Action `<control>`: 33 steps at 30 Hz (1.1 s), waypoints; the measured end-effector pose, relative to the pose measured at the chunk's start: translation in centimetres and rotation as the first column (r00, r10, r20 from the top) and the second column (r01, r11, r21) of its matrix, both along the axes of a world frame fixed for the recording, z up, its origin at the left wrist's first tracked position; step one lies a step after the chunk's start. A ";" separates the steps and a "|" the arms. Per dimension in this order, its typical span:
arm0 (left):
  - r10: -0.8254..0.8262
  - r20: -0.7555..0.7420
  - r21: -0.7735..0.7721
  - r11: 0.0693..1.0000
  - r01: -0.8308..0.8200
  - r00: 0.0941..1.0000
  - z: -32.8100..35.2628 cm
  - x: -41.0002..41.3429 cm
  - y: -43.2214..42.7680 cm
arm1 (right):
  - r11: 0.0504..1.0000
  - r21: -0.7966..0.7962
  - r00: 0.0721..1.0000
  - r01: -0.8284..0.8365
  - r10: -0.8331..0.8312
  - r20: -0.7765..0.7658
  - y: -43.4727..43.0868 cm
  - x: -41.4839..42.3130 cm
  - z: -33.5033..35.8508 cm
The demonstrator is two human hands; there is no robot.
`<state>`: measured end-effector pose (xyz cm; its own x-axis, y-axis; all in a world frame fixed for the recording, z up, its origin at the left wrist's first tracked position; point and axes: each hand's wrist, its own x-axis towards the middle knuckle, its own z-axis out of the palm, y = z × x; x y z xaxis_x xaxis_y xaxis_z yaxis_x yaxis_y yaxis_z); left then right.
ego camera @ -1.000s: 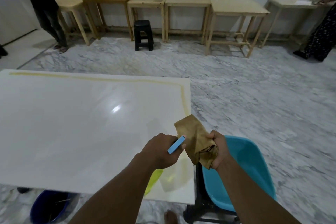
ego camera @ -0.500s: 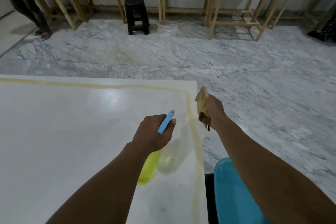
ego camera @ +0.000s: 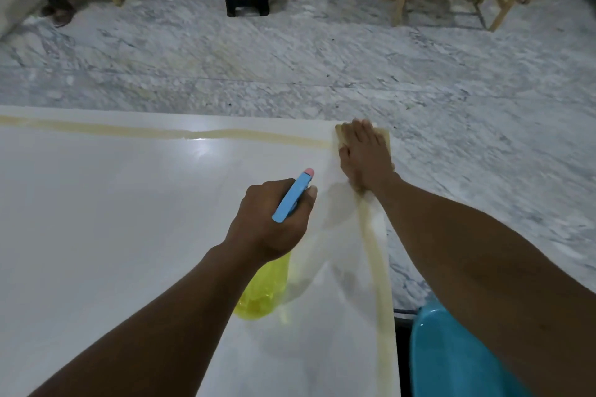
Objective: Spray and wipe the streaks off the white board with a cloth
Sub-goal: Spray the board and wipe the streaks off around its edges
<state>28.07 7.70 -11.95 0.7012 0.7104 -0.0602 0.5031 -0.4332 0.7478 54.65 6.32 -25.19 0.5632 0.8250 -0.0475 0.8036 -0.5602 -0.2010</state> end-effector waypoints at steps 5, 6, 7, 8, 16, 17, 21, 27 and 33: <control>-0.036 -0.005 0.019 0.999 0.036 0.999 -0.2 0.2 0.2 | 0.998 0.061 1.000 0.011 -0.012 0.016 -0.6 -0.7 -0.9; -0.044 -0.009 0.021 0.999 0.044 0.999 -0.1 0.1 0.0 | 0.997 0.072 1.000 0.011 -0.013 0.023 -1.0 -1.0 -0.9; -0.051 -0.017 0.021 0.998 0.051 0.999 0.0 -0.2 -0.4 | 0.997 0.076 1.000 0.018 -0.020 0.021 -1.7 -1.6 -0.9; -0.052 -0.020 0.020 0.998 0.053 0.998 0.1 -0.4 -0.8 | 0.996 0.079 1.000 0.029 -0.030 0.010 -2.5 -2.4 -0.9; -0.060 -0.001 0.017 0.998 0.060 0.998 1.5 -5.5 -5.7 | 0.991 0.098 0.996 0.090 -0.090 -0.006 -12.4 -12.9 -0.7; -0.066 0.003 0.025 0.998 0.065 0.998 1.5 -6.5 -6.6 | 0.991 0.098 0.995 0.096 -0.096 -0.007 -13.8 -14.4 -0.8; -0.074 0.013 0.030 0.997 0.074 0.997 2.1 -11.9 -11.1 | 0.985 0.112 0.991 0.134 -0.133 -0.012 -20.7 -21.7 -0.9; -0.071 0.021 0.016 0.997 0.071 0.997 2.6 -21.4 -18.9 | 0.980 0.105 0.985 0.170 -0.166 -0.045 -30.9 -32.4 -0.7; -0.080 0.002 0.003 0.997 0.080 0.997 2.6 -30.3 -25.9 | 0.979 0.104 0.984 0.175 -0.171 -0.046 -39.1 -40.9 -0.5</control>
